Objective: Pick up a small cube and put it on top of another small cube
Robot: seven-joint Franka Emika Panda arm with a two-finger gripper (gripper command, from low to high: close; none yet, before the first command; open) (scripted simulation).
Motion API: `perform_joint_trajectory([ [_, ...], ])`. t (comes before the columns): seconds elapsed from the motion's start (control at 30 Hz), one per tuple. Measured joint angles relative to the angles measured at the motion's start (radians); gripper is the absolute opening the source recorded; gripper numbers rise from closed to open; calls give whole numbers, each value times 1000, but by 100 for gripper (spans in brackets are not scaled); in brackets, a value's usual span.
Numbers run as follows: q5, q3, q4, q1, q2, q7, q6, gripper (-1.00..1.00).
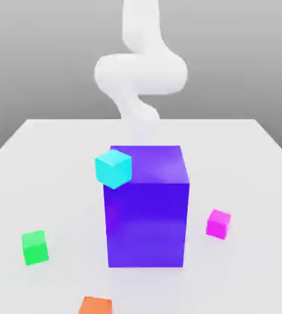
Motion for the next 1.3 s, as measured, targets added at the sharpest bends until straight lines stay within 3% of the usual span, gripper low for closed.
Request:
perform_joint_trajectory([
  [0.43,69,75,-392,316,424,-316,347,0],
  [0.6,35,149,-559,417,648,-414,522,0],
  [0.7,-38,136,-569,437,772,-384,621,0],
  [0.87,-99,15,-540,549,955,-342,769,0],
  [0.9,-98,2,-536,564,981,-341,791,-100],
  [1.13,-100,0,-535,566,982,-339,791,-100],
  [1.3,-47,62,-564,517,825,-380,663,-100],
])
